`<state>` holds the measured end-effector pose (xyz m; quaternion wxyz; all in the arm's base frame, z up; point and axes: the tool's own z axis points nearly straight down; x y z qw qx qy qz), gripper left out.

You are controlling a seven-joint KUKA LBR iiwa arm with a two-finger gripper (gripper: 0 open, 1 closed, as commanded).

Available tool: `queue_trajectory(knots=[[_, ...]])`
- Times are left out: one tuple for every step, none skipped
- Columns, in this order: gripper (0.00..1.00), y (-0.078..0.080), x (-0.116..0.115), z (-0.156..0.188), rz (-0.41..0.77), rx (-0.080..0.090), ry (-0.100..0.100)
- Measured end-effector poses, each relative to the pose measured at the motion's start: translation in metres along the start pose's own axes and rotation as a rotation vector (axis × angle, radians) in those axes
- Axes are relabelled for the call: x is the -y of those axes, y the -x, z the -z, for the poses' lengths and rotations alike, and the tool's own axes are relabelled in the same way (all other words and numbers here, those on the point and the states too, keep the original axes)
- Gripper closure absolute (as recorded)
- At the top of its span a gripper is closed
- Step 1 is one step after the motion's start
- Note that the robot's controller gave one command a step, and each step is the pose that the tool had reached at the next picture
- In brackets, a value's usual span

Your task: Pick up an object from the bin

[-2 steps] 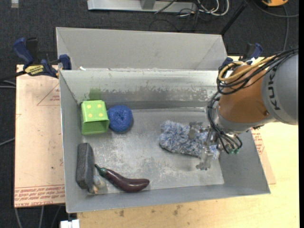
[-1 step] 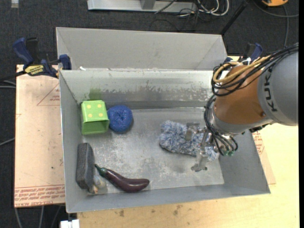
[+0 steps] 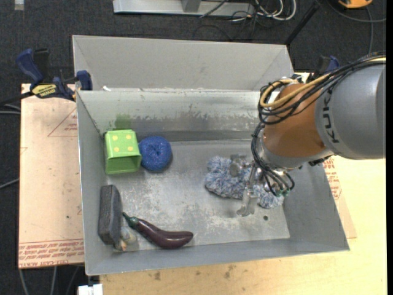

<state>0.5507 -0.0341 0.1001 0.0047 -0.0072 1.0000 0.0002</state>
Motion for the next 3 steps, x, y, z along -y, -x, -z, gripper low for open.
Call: queue_trajectory(knots=[[1.00,0.041,-0.005,-0.017,0.028,-0.008,0.001],[1.00,0.041,-0.005,-0.017,0.028,-0.008,0.001],[1.00,0.037,-0.003,0.178,0.009,-0.001,0.000]])
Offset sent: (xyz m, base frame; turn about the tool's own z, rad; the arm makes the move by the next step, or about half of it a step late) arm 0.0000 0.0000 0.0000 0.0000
